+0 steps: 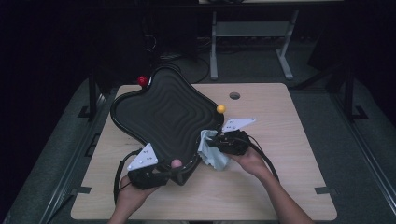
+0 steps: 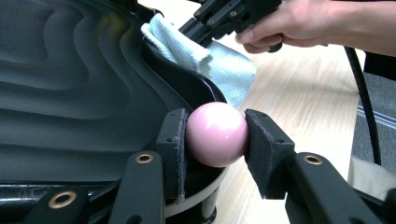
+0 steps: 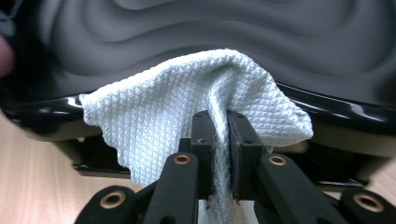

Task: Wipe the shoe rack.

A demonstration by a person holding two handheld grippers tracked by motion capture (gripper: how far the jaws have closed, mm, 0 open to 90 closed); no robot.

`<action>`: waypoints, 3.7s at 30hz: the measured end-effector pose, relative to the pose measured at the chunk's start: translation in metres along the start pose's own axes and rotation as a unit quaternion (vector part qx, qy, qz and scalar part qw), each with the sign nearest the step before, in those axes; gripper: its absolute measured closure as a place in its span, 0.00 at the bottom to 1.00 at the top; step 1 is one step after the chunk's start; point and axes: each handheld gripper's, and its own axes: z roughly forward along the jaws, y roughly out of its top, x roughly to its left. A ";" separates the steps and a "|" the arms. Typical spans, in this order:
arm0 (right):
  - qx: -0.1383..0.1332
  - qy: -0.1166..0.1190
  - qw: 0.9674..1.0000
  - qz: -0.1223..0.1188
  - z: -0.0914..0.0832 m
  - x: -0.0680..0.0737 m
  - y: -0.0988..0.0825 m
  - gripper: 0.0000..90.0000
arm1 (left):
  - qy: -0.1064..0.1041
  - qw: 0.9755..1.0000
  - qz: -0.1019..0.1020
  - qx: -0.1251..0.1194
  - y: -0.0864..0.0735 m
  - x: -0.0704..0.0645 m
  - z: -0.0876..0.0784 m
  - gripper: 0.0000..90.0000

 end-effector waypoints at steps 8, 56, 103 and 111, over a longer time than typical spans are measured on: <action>0.008 -0.032 0.999 0.016 -0.017 -0.025 -0.001 0.91 | -0.001 1.000 0.000 -0.002 -0.001 -0.001 -0.001 0.67; 0.012 0.039 0.999 -0.029 0.015 0.017 0.009 0.91 | 0.002 1.000 -0.005 -0.007 0.003 0.018 0.007 0.67; 0.023 0.074 0.997 -0.031 0.051 0.056 -0.016 0.91 | 0.030 0.999 -0.015 -0.014 0.009 0.032 0.020 0.67; 0.015 0.071 0.997 0.002 0.071 0.056 -0.024 0.91 | 0.029 0.999 -0.015 -0.014 0.008 0.032 0.019 0.67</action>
